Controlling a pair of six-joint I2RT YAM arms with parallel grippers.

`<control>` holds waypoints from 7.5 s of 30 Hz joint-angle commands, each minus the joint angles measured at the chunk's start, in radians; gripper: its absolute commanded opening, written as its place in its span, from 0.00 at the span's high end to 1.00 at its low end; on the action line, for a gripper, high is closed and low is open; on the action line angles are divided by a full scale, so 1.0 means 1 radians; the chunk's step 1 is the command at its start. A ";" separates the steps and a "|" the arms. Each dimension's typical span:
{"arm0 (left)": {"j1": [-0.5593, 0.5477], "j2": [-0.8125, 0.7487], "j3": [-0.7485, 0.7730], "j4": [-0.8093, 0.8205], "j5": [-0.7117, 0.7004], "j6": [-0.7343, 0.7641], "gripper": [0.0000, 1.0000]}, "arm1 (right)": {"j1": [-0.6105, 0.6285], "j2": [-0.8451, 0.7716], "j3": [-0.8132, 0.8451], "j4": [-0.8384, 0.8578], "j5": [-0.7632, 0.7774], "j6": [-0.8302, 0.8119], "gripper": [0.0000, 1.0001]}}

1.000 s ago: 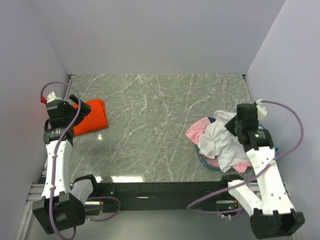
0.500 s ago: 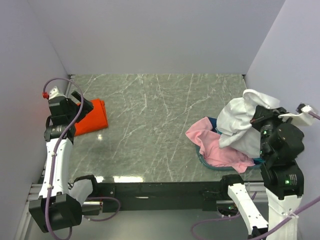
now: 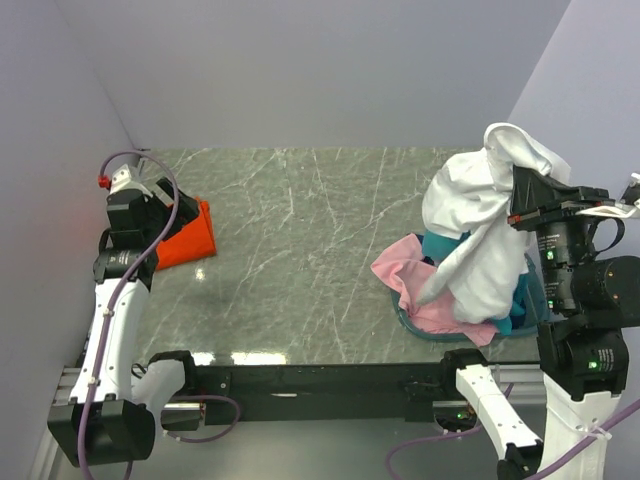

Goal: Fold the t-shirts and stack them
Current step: Grab the tshirt from the pile, then move the tshirt to the center of the board, then flatten the tshirt out

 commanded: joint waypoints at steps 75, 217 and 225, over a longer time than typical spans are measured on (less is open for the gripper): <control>-0.006 0.015 -0.037 0.038 -0.005 -0.022 0.03 | -0.151 0.391 -0.574 0.035 0.285 0.084 0.62; -0.170 0.389 0.035 0.190 0.094 -0.080 0.03 | 0.687 1.122 -0.257 -0.112 -0.264 -0.073 1.00; -0.172 0.637 0.179 0.112 0.003 -0.025 0.18 | 0.687 1.011 -0.367 -0.053 -0.272 0.001 1.00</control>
